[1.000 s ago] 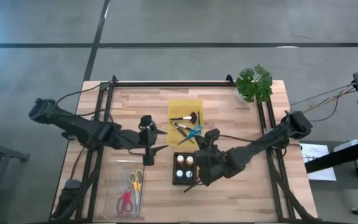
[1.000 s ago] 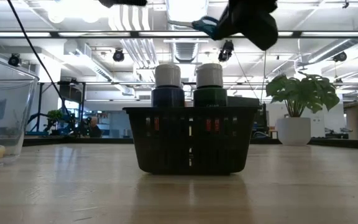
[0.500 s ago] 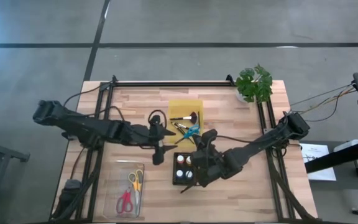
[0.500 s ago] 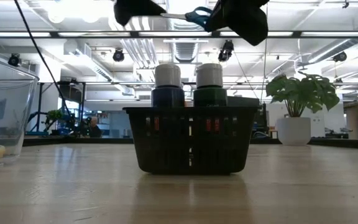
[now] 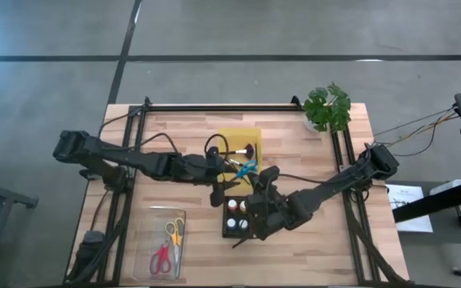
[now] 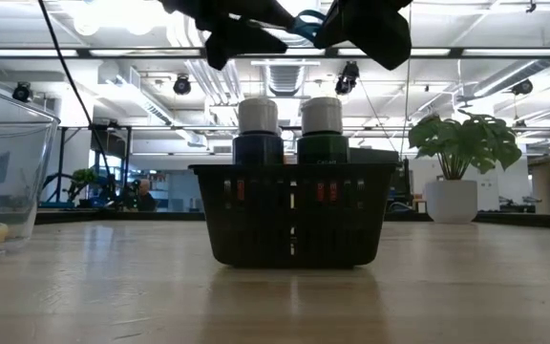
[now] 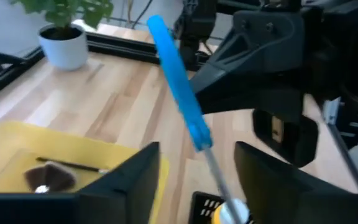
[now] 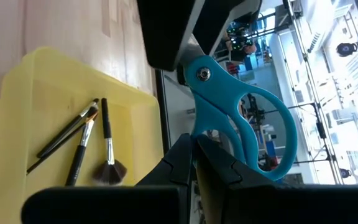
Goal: Pick & Place Paint Supplies
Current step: Put the blue scissors into the transparent bin, then return to Home Position
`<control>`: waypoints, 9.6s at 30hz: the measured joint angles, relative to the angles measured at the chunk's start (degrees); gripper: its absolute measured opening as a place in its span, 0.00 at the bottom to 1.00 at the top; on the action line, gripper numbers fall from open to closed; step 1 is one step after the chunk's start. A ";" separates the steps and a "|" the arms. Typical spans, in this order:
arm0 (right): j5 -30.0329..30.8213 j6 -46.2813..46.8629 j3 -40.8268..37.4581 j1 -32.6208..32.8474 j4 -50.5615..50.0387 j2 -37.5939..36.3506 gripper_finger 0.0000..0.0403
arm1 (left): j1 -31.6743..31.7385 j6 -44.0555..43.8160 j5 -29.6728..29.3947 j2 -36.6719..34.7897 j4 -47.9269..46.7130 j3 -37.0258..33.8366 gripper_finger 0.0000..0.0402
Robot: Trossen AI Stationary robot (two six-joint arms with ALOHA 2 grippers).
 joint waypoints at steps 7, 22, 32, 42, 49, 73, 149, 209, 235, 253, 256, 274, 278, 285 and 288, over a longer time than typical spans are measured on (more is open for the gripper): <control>0.00 -0.66 -0.02 0.02 -0.24 0.00 0.02 | 2.23 -0.14 5.10 0.32 0.00 0.00 0.06; -7.13 -1.60 0.02 2.37 3.83 -1.15 0.13 | 2.48 0.35 4.04 0.32 0.09 0.00 0.02; -6.60 1.53 -0.12 7.46 3.40 -2.09 0.50 | 3.17 1.92 0.73 -2.05 -6.48 0.02 0.02; -1.06 17.34 -0.55 14.64 -4.60 -4.16 0.56 | -2.54 -3.01 1.90 -14.36 -33.81 0.02 0.02; 1.26 21.97 -0.63 16.93 -5.27 -4.37 0.56 | -16.08 -17.02 1.52 -22.58 -50.45 0.02 0.02; 1.33 26.71 -0.92 17.37 -6.90 -4.37 0.56 | -47.08 -45.40 0.44 -15.46 -37.70 -14.00 0.02; 0.76 34.38 -0.94 18.43 -9.90 -4.98 0.56 | -12.43 18.66 3.36 -74.40 0.85 -57.59 0.19; -57.62 2.43 -8.70 2.72 31.84 -5.62 0.56 | 9.77 16.26 20.11 -76.24 1.33 -57.68 0.19; -71.97 -0.66 -69.80 -11.56 66.46 -51.66 0.56 | 9.74 16.31 20.11 -75.78 1.35 -57.70 0.19; -70.60 -1.03 -79.54 -14.71 57.61 -74.22 0.56 | 9.74 16.31 20.11 -75.78 1.33 -57.70 0.19; -70.50 -1.55 -79.53 -15.82 52.15 -78.55 0.56 | 9.74 16.29 20.11 -75.76 1.33 -57.70 0.19; -67.98 -7.02 -79.52 -16.55 40.55 -94.69 0.56 | 9.77 16.28 20.11 -75.76 1.33 -57.72 0.19; -66.15 -9.43 -79.52 -16.52 40.89 -96.94 0.56 | 9.77 16.28 20.11 -75.76 1.35 -57.72 0.19; -64.83 -12.41 -79.52 -16.50 41.17 -100.28 0.56 | 9.77 16.29 20.11 -75.76 1.35 -57.72 0.19; -64.83 -11.43 -79.52 -16.50 41.16 -102.01 0.56 | 9.77 16.28 20.11 -75.78 1.34 -57.72 0.19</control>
